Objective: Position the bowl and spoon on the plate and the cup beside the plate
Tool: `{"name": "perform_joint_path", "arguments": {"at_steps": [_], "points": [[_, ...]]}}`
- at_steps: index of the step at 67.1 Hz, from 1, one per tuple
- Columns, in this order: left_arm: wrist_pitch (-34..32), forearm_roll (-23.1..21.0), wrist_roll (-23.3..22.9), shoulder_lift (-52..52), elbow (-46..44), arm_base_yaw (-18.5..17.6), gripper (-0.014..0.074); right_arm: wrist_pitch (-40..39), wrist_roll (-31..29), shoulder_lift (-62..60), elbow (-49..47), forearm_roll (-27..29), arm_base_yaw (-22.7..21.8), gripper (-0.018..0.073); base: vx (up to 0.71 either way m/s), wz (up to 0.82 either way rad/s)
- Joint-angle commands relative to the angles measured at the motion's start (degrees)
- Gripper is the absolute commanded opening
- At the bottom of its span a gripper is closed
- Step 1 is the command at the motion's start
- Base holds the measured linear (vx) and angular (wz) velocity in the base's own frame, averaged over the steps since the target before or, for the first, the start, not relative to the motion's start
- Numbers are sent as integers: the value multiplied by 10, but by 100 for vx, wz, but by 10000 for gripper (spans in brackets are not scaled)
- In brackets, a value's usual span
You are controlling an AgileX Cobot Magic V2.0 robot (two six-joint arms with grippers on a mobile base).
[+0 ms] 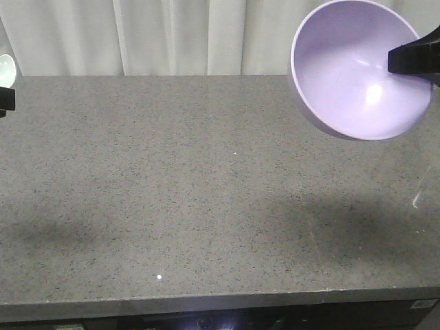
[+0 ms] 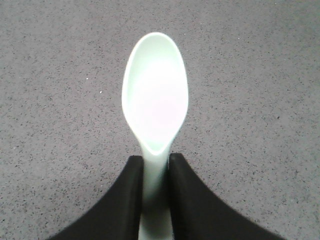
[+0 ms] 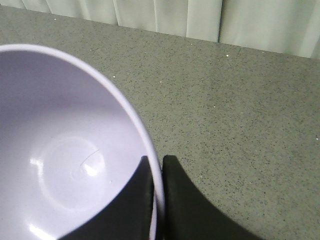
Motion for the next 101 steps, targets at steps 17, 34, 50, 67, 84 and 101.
{"name": "perform_joint_path", "arguments": {"at_steps": [17, 34, 50, 67, 84, 101], "points": [[-33, -8, -6, -12, -13, -2, -7, -34, -4, -11, -18, 15, -4, -4, -1, -17], [-33, -8, -6, -12, -13, -2, -7, -34, -4, -11, -18, 15, -4, -4, 1, -28], [-33, -8, -6, -12, -13, -2, -7, -34, -4, -11, -18, 15, -4, -4, 1, -31], [-33, -8, -6, -12, -13, -2, -7, -34, -4, -11, -18, 15, -4, -4, 0, -29], [-33, -8, -6, -12, -13, -2, -7, -34, -4, -11, -18, 15, -4, -4, 0, -27], [-33, -8, -6, -12, -13, -2, -7, -34, -4, -11, -18, 15, -4, -4, 0, -23]]}}
